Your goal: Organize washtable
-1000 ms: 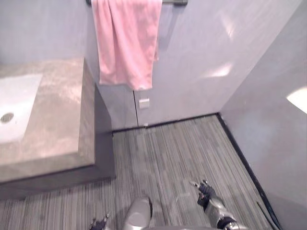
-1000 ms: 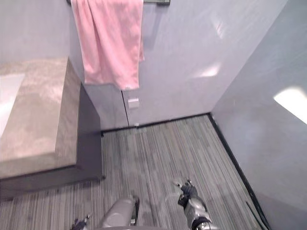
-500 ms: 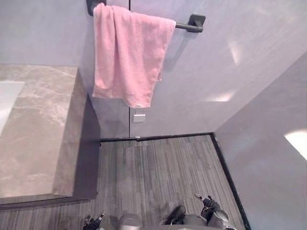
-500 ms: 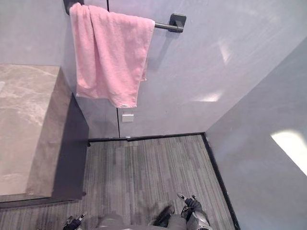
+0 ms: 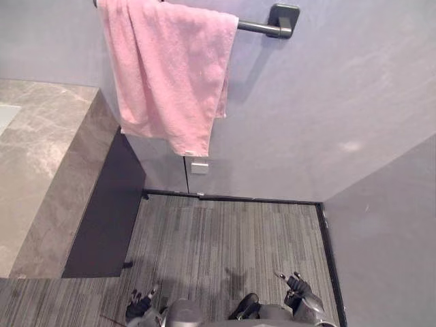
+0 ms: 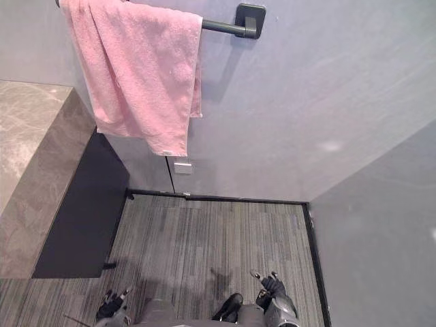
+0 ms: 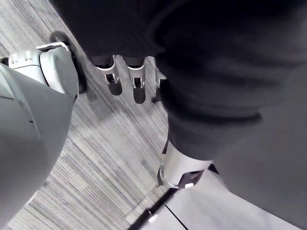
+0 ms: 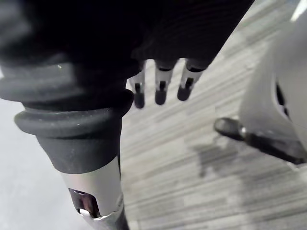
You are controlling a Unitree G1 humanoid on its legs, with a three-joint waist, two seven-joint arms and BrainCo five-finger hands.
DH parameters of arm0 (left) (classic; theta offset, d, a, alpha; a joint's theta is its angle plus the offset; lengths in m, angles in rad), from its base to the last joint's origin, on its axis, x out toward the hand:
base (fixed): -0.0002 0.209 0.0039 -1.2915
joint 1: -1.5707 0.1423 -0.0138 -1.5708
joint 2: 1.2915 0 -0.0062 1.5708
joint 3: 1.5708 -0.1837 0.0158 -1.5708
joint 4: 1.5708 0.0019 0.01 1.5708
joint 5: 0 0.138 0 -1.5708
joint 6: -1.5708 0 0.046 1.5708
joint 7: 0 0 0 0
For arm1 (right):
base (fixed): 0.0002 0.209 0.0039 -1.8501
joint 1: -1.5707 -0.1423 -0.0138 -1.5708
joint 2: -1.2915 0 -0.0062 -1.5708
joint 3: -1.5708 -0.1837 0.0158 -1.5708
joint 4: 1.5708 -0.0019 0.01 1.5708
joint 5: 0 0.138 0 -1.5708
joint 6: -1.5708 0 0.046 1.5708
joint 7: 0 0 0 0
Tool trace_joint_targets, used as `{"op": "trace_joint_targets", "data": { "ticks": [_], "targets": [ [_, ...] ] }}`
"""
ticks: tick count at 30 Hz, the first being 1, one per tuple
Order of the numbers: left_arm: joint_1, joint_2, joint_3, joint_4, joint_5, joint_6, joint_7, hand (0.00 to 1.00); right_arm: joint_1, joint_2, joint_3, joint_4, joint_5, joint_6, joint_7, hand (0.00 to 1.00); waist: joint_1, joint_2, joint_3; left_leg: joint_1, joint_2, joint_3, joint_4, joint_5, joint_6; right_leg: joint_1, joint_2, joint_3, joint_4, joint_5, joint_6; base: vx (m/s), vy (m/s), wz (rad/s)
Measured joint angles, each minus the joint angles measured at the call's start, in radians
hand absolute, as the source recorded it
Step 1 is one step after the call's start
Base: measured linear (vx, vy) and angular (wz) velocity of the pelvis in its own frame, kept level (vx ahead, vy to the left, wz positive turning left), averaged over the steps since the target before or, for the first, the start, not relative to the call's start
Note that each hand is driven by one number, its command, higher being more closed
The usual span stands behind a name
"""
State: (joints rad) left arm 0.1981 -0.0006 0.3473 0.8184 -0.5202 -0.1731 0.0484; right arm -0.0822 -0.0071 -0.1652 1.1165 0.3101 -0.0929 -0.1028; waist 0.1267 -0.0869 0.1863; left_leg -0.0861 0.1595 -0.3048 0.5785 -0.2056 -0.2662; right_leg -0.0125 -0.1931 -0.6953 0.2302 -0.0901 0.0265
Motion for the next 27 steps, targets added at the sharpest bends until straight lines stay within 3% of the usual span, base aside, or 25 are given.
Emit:
{"op": "trace_joint_targets", "data": {
  "ticks": [1,3,4,5,6,8,9,13,16,20,22,27],
  "targets": [
    [0.024,0.001,-0.01,-0.044,-0.024,-0.002,0.001,0.0,-0.014,-0.004,0.022,-0.002,-0.007,-0.002,0.0,0.0,0.002,-0.004,0.003,-0.043,-0.019,0.041,0.031,-0.086,0.036,0.054,-0.006,0.023,-0.047,0.017,0.011,0.11,0.001,0.21],
    [0.051,0.0,-0.015,-0.13,-0.04,-0.005,0.001,0.0,-0.036,-0.017,0.022,-0.005,-0.007,-0.016,0.0,0.0,0.003,0.0,0.001,-0.1,-0.024,0.102,-0.088,-0.09,0.071,0.073,-0.015,0.033,-0.074,0.03,0.033,0.08,0.136,-0.13],
    [0.063,0.0,-0.014,-0.177,-0.04,-0.008,0.0,0.0,-0.045,-0.031,0.022,-0.017,-0.007,-0.018,0.0,0.0,0.003,0.029,-0.006,-0.121,-0.023,0.117,-0.222,-0.026,0.11,0.072,-0.005,0.044,-0.087,0.042,0.055,0.06,0.212,-0.32],
    [0.068,0.0,-0.012,-0.199,-0.04,-0.009,0.0,0.0,-0.046,-0.046,0.023,-0.027,-0.007,-0.019,0.0,0.0,0.009,0.052,-0.004,-0.13,-0.022,0.114,-0.254,0.081,0.127,0.07,0.009,0.06,-0.094,0.047,0.067,0.05,0.231,-0.59],
    [0.068,0.022,-0.003,-0.229,-0.051,-0.01,0.004,0.0,-0.046,-0.025,0.035,-0.032,-0.007,-0.018,0.0,0.0,0.037,0.031,-0.008,-0.122,-0.04,0.146,-0.274,0.077,0.132,0.057,0.004,0.117,-0.12,0.061,0.09,0.06,0.17,-0.54],
    [0.067,0.052,0.011,-0.308,-0.06,-0.022,0.016,0.0,-0.029,0.003,0.051,-0.046,-0.007,-0.016,0.003,0.0,0.032,-0.019,-0.015,-0.117,-0.066,0.175,-0.302,0.092,0.15,0.044,-0.023,0.163,-0.146,0.079,0.092,0.13,0.154,-0.32],
    [0.065,0.058,0.01,-0.344,-0.06,-0.029,0.018,0.0,-0.022,0.01,0.06,-0.054,-0.007,-0.014,0.004,0.0,0.031,-0.026,-0.018,-0.113,-0.078,0.186,-0.299,0.091,0.158,0.046,-0.032,0.183,-0.153,0.088,0.087,0.14,0.185,-0.22],
    [0.066,0.074,0.037,-0.467,-0.058,-0.036,0.013,0.0,-0.003,0.028,0.105,-0.125,-0.024,-0.013,0.018,0.0,0.025,-0.036,-0.032,-0.054,-0.095,0.264,-0.326,0.082,0.172,0.058,-0.052,0.288,-0.202,0.129,0.103,0.05,0.094,-0.46],
    [0.071,0.096,0.073,-0.509,-0.056,-0.034,-0.004,0.0,-0.006,0.02,0.191,-0.16,-0.039,-0.01,0.035,0.0,0.019,-0.02,-0.043,-0.016,-0.083,0.319,-0.362,0.082,0.172,0.04,-0.043,0.343,-0.209,0.136,0.098,0.01,0.003,-0.6],
    [0.074,0.098,0.079,-0.579,-0.053,-0.034,-0.023,0.0,0.008,-0.012,0.274,-0.194,-0.048,0.006,0.078,0.0,0.011,-0.003,-0.06,0.028,-0.072,0.347,-0.408,0.085,0.17,0.042,-0.034,0.368,-0.212,0.137,0.097,0.0,-0.035,-0.3],
    [0.073,0.101,0.066,-0.62,-0.053,-0.034,-0.029,0.0,0.008,-0.031,0.324,-0.255,-0.045,0.009,0.103,0.0,-0.008,0.0,-0.066,0.042,-0.074,0.35,-0.434,0.102,0.174,0.041,-0.035,0.368,-0.214,0.137,0.097,0.01,-0.012,-0.02],
    [0.064,0.119,-0.025,-0.685,-0.054,-0.034,-0.029,0.0,-0.038,-0.045,0.424,-0.336,-0.032,0.015,0.13,0.0,-0.005,0.001,-0.068,0.053,-0.076,0.343,-0.465,0.124,0.173,0.043,-0.034,0.364,-0.214,0.137,0.097,0.0,-0.013,0.04]
  ]
}}
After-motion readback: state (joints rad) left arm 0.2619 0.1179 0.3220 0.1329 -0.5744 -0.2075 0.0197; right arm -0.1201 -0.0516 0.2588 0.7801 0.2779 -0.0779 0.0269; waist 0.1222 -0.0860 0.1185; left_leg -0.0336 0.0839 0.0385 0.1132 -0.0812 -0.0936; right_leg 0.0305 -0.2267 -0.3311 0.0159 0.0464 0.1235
